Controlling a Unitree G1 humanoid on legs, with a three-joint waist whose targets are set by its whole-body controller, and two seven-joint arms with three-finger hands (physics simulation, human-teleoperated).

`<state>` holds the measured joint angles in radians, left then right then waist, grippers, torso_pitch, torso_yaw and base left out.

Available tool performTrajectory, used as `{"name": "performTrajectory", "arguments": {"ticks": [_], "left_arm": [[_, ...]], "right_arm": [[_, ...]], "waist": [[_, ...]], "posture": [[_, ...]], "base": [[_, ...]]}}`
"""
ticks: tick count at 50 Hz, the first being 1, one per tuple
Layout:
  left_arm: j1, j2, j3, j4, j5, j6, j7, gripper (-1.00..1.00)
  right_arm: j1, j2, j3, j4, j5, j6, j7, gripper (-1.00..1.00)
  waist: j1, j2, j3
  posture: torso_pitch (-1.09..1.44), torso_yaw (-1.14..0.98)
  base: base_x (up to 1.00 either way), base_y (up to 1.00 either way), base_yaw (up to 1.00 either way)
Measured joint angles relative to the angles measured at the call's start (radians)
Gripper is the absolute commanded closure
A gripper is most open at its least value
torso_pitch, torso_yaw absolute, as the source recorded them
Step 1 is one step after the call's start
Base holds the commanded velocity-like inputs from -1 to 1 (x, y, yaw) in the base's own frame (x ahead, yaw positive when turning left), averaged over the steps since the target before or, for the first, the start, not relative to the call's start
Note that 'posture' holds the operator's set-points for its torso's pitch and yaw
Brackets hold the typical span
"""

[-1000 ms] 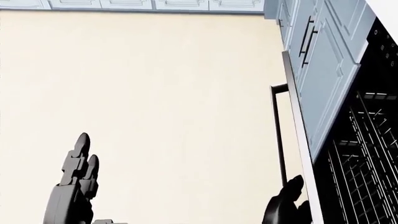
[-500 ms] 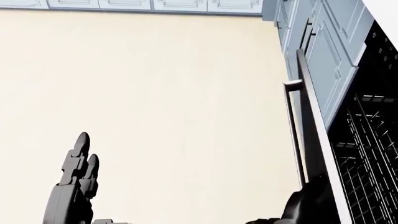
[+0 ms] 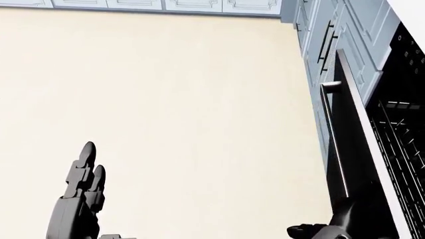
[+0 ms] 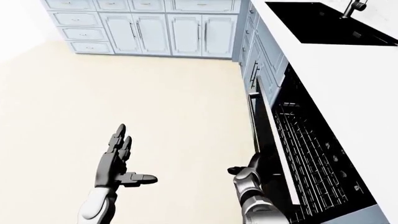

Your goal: Close the dishwasher door

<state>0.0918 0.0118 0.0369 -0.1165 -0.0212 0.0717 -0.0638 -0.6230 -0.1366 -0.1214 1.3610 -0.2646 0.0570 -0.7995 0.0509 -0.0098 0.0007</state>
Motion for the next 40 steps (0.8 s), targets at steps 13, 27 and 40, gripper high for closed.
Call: {"name": "performTrajectory", "arguments": {"ticks": [13,27,40], "left_arm": [[0.002,-0.001,-0.005,-0.003,0.003,0.001,0.001,-1.0],[0.0,-0.002,-0.009,0.004,0.006,-0.003,0.002,-1.0],[0.002,-0.002,-0.009,0.005,0.008,-0.007,0.004,-1.0]], "right_arm": [[0.014,-0.05,-0.005,-0.01,0.012,-0.009,0.008,-1.0],[0.036,-0.103,-0.009,-0.019,0.029,-0.022,0.017,-1.0],[0.044,-0.139,-0.015,-0.025,0.043,-0.023,0.036,-1.0]], "waist": [[-0.001,-0.008,-0.003],[-0.005,-0.018,-0.005],[-0.008,-0.02,-0.005]], "posture": [[0.0,0.0],[0.0,0.0],[0.0,0.0]], "base": [[0.0,0.0,0.0],[0.0,0.0,0.0],[0.0,0.0,0.0]]}}
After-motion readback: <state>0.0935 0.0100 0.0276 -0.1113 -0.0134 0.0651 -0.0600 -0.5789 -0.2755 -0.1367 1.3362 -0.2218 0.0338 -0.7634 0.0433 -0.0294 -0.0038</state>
